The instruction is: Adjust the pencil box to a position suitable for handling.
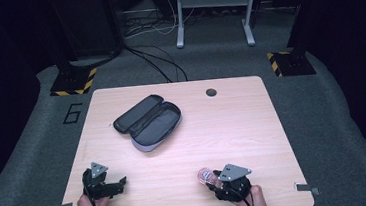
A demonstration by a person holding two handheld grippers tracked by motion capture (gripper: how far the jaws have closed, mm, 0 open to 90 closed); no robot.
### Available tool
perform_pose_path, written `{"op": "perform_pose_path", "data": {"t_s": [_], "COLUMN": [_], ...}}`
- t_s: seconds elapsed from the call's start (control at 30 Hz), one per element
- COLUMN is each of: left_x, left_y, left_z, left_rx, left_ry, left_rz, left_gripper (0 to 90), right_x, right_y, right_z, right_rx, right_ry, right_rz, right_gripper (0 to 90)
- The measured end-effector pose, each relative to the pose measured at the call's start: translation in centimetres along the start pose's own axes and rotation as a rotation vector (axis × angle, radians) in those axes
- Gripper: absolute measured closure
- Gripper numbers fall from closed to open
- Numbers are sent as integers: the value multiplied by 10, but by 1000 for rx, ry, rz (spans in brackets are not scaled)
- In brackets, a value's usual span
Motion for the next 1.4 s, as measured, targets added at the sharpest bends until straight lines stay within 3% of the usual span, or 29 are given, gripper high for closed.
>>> {"op": "perform_pose_path", "data": {"t_s": [0.33, 0.4, 0.67, 0.73, 0.8, 0.87, 0.9, 1.1, 1.17, 1.4], "left_x": [0, 0, 0, 0, 0, 0, 0, 0, 0, 0], "left_y": [0, 0, 0, 0, 0, 0, 0, 0, 0, 0], "left_z": [0, 0, 0, 0, 0, 0, 0, 0, 0, 0], "left_rx": [1, 0, 0, 0, -1, 0, 0, 0, 0, 0], "left_ry": [0, 0, 0, 0, 0, 0, 0, 0, 0, 0], "left_rz": [0, 0, 0, 0, 0, 0, 0, 0, 0, 0], "left_gripper": [29, 29, 29, 29, 29, 28, 29, 29, 28, 28], "right_x": [7, 9, 16, 17, 19, 19, 22, 27, 29, 31], "right_y": [16, 18, 39, 43, 51, 53, 60, 76, 85, 106], "right_z": [-5, -6, -14, -15, -19, -19, -22, -26, -30, -38], "right_rx": [-29, -14, -87, -81, -112, -118, -140, -156, -188, -224], "right_ry": [3, -4, 3, 3, 3, 5, 3, 1, -3, -17], "right_rz": [-57, -53, -115, -124, -146, -144, -165, -201, -219, -256], "right_gripper": [496, 496, 495, 495, 495, 496, 495, 495, 495, 495]}}
Point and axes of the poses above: each handheld gripper's, and its own axes: x roughly backward along the jaws, z roughly out of its top, y roughly to its right, the point moved 6 cm from there along -x, roughly forward along the jaws, and after that the axes turned 1 degree about -y, right-handed, at the moved point
